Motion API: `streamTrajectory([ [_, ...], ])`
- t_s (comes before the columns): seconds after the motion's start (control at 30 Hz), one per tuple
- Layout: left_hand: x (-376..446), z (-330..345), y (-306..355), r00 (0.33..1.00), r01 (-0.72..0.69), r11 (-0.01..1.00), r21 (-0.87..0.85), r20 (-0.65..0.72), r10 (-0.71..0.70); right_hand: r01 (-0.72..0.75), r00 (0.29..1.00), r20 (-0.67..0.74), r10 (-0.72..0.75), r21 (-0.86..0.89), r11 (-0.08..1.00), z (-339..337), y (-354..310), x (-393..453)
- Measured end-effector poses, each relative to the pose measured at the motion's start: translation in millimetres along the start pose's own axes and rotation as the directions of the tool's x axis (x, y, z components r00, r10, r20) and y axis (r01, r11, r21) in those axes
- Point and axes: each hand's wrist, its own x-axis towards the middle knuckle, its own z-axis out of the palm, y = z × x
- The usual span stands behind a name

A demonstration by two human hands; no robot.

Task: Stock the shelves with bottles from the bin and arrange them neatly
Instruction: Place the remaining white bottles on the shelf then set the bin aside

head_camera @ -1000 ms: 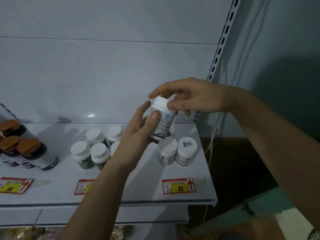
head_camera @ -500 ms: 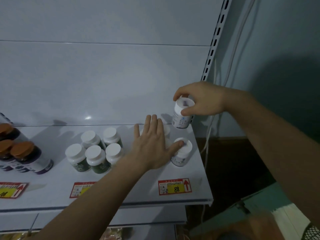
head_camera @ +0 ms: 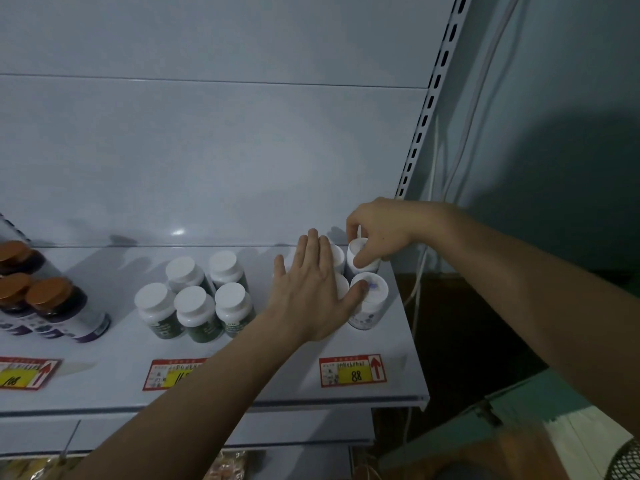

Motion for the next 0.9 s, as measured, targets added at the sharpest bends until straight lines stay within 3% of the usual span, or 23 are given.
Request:
streamTrajectory([
  [0.5, -1.5, -6.4, 0.1, 1.000, 0.003, 1.000, -0.016, 0.022, -0.002, -0.023, 0.998, 0.055, 0.021, 0.039, 0.999, 2.1, -7.4, -8.4],
  [0.63, -23.4, -30.0, -16.9, 0.999, 0.000, 0.995, -0.096, -0.047, -0.005, 0.034, 0.993, -0.109, -0.035, -0.015, 0.999, -11.5, -11.2, -14.9],
  [0.77, -65.6, -73.8, -81.9, 0.975, 0.059, 0.990, -0.126, -0.207, -0.085, 0.183, 0.925, -0.353, -0.140, 0.092, 0.979, -13.1, -42.6, -12.0],
  [0.9, -128.9, -117.1, -163.4, 0.857, 0.089, 0.946, -0.312, -0.460, -0.232, 0.403, 0.796, -0.562, -0.223, 0.219, 0.889, 3.0, -124.8, -6.0],
])
